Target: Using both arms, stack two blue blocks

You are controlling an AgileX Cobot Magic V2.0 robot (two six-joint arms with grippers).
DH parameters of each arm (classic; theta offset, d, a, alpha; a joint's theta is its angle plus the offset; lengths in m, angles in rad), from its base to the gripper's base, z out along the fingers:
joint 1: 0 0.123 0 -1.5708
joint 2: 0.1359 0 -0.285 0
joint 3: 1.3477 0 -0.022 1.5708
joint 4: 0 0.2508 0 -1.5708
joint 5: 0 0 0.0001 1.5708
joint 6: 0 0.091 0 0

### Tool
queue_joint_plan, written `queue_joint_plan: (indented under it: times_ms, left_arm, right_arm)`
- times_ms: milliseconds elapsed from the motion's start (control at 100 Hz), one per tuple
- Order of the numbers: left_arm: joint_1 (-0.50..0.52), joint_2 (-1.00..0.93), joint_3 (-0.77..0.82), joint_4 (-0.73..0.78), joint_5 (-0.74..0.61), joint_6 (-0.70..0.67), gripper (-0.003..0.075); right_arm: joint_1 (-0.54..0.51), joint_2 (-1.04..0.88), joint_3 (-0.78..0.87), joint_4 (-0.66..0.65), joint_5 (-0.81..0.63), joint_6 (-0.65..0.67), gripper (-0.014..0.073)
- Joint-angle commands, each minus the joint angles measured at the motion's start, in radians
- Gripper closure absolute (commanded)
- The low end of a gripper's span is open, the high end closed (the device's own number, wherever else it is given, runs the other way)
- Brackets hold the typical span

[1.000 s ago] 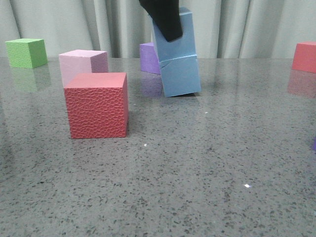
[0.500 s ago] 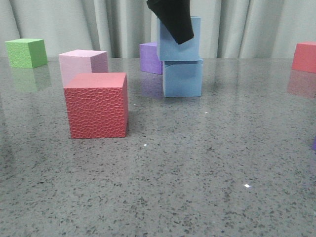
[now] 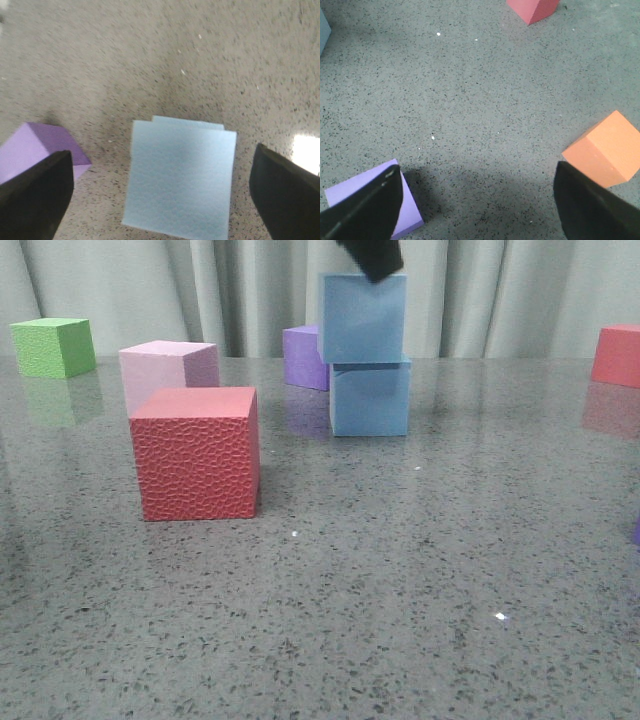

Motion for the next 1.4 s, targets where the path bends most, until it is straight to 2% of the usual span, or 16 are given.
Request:
queue_joint_plan:
  times_ms: [0, 80, 270, 500, 720, 960, 1390]
  left_arm:
    - [-0.001, -0.094, -0.052, -0.027, 0.023, -0.054, 0.0036]
    - [0.011, -0.124, -0.052, -0.027, 0.023, -0.119, 0.0038]
    - [0.064, -0.190, -0.052, -0.026, 0.023, -0.178, 0.0039]
    - [0.166, -0.263, -0.052, -0.026, 0.023, -0.280, 0.0062]
    - [0.253, -0.351, 0.028, -0.028, 0.023, -0.308, 0.0062]
    - [0.319, -0.489, 0.287, -0.025, -0.012, -0.332, 0.0062]
    - [0.396, -0.905, 0.927, -0.025, -0.373, -0.417, 0.0069]
  right_arm:
    - [-0.005, -0.005, -0.024, -0.031, -0.054, -0.006, -0.0016]
    - [-0.005, -0.005, -0.024, -0.031, -0.054, -0.006, -0.0016]
    - [-0.005, -0.005, -0.024, -0.031, -0.054, -0.006, -0.0016]
    - [-0.005, -0.005, -0.024, -0.031, -0.054, -0.006, -0.0016]
    - [-0.005, -0.005, -0.024, -0.031, -0.054, -0.006, -0.0016]
    - [-0.005, -0.005, -0.024, -0.031, -0.054, -0.006, -0.0016]
    - [-0.005, -0.005, -0.024, -0.031, -0.043, 0.028, -0.0016]
